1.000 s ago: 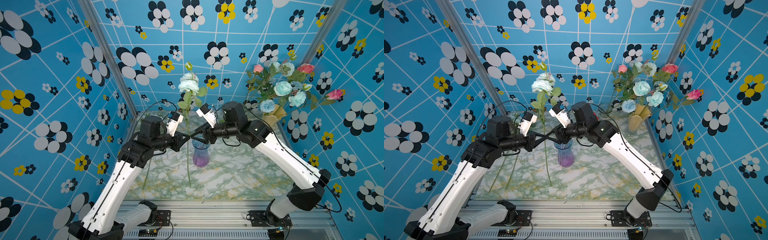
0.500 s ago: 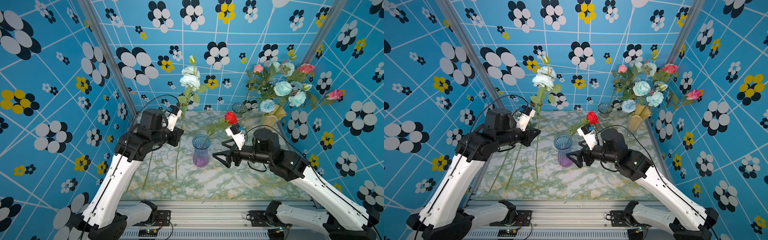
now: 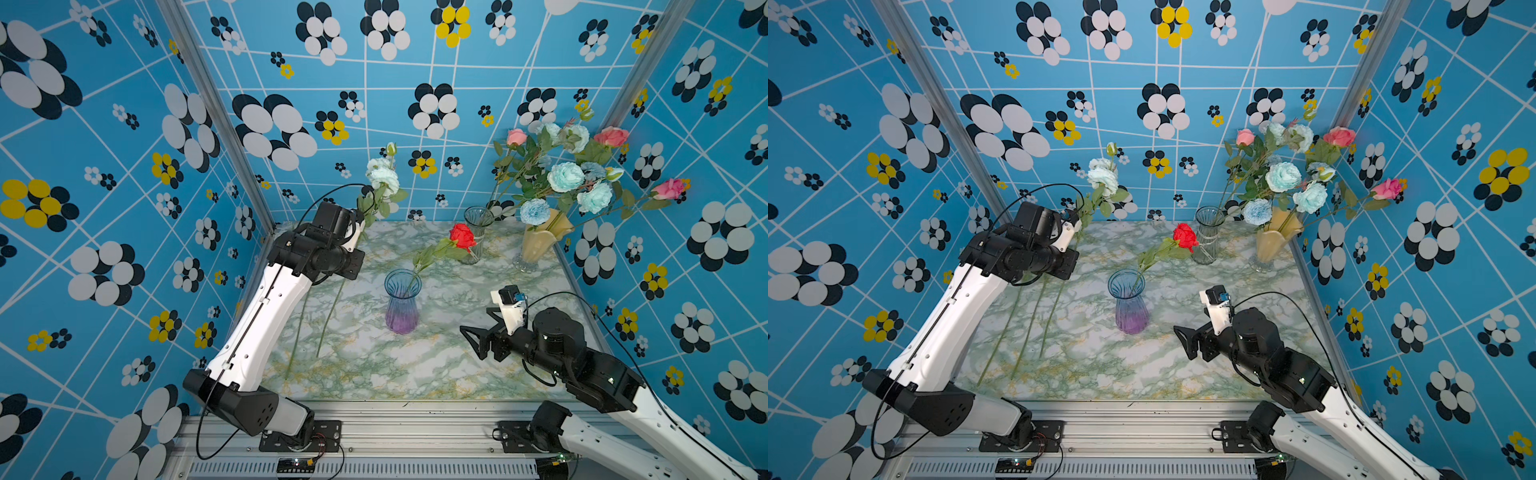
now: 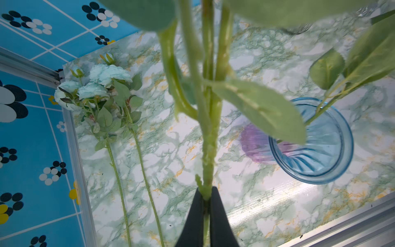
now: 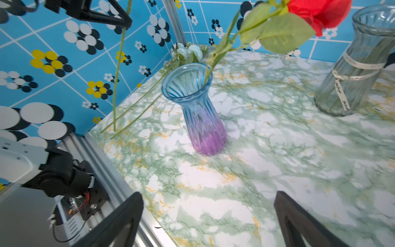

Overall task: Pick out blue flowers from the vase
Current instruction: Pick up the flower from the vase, then place the flower at the center of the board.

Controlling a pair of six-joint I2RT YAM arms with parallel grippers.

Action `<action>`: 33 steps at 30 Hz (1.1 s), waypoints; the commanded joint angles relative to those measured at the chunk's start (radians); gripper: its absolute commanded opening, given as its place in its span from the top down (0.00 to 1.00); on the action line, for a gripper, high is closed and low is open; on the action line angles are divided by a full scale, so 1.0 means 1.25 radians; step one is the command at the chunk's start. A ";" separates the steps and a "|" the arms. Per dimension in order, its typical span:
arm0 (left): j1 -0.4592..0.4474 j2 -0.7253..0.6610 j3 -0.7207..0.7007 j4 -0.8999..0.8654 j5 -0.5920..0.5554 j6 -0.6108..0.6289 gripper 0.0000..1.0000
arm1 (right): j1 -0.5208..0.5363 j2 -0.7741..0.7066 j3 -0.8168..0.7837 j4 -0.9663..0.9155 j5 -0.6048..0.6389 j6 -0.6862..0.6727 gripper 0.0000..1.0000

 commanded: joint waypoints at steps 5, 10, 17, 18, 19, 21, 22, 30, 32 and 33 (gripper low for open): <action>0.056 0.123 -0.003 -0.003 -0.016 0.029 1.00 | 0.001 -0.127 -0.110 0.015 0.162 0.008 0.01; 0.105 0.209 -0.011 0.013 -0.010 0.025 1.00 | 0.001 -0.149 -0.155 0.048 0.160 0.004 0.01; 0.159 0.306 -0.022 0.029 -0.001 0.023 1.00 | 0.001 -0.149 -0.194 0.083 0.152 0.005 0.01; 0.165 0.322 -0.015 0.028 -0.001 0.022 1.00 | 0.000 -0.148 -0.198 0.089 0.150 0.004 0.01; 0.170 0.337 -0.010 0.028 0.000 0.021 1.00 | 0.001 -0.147 -0.202 0.094 0.148 0.004 0.01; 0.178 0.370 -0.001 0.029 -0.003 0.023 1.00 | 0.001 -0.144 -0.206 0.101 0.143 0.003 0.01; 0.178 0.382 0.001 0.032 -0.007 0.024 1.00 | 0.001 -0.144 -0.207 0.102 0.141 0.003 0.01; 0.191 0.458 -0.012 0.063 -0.046 0.028 1.00 | 0.001 -0.170 -0.212 0.092 0.135 0.007 0.01; 0.200 0.470 -0.020 0.073 -0.053 0.031 1.00 | 0.001 -0.182 -0.215 0.092 0.134 0.009 0.01; 0.206 0.477 -0.021 0.075 -0.061 0.034 1.00 | 0.001 -0.187 -0.216 0.092 0.136 0.009 0.01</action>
